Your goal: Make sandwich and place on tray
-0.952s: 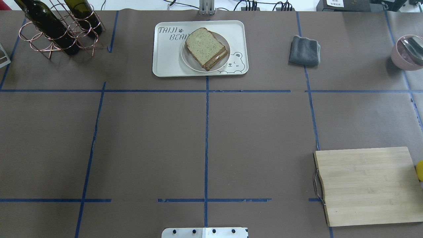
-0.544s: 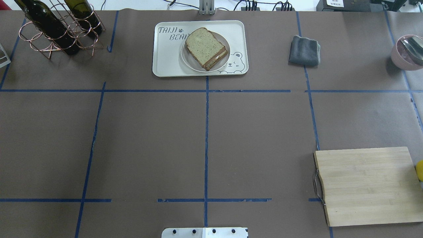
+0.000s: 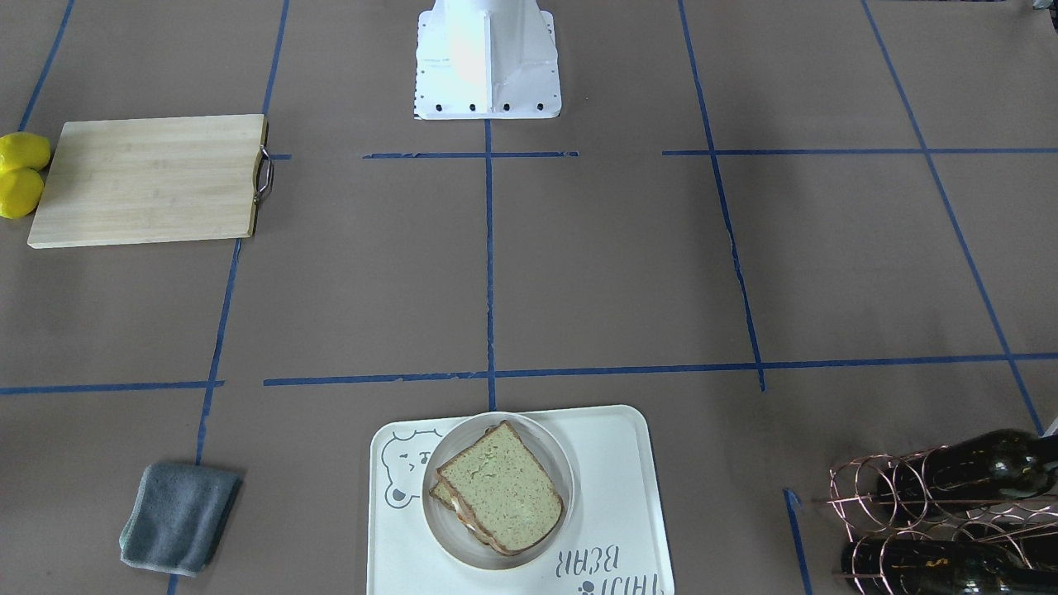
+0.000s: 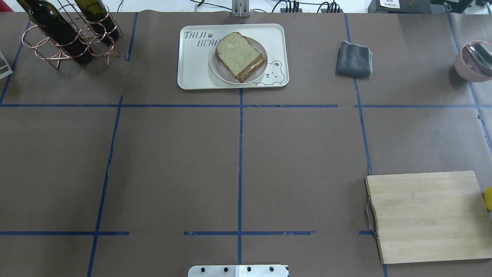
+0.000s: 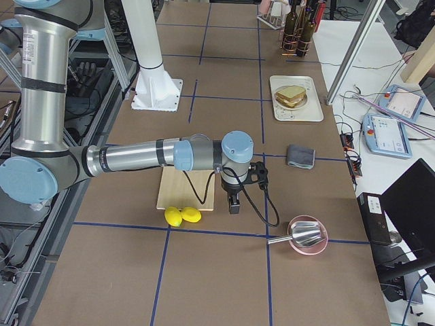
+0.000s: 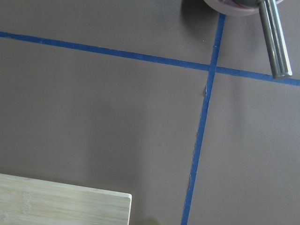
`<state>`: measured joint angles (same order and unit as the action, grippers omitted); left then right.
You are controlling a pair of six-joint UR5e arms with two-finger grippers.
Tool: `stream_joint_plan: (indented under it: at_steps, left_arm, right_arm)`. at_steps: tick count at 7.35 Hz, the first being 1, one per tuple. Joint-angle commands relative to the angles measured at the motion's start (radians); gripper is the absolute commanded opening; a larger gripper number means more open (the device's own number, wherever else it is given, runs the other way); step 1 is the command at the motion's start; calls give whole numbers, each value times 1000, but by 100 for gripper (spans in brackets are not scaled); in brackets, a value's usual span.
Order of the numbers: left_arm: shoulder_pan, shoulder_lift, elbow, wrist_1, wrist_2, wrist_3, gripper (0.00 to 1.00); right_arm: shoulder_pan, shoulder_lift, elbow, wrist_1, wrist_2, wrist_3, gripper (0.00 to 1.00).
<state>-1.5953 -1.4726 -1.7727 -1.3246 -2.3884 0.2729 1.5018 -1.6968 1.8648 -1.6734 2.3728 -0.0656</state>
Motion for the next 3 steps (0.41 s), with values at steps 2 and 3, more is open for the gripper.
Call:
stream_joint_plan:
  at_steps: [2, 3]
  left_arm:
    - [0, -11, 15, 1, -2, 0, 100]
    - [-3, -17, 18, 2, 0, 0, 100]
  right_arm:
    - [0, 3, -3, 1, -1, 1, 100]
    - [0, 3, -3, 1, -3, 0, 100]
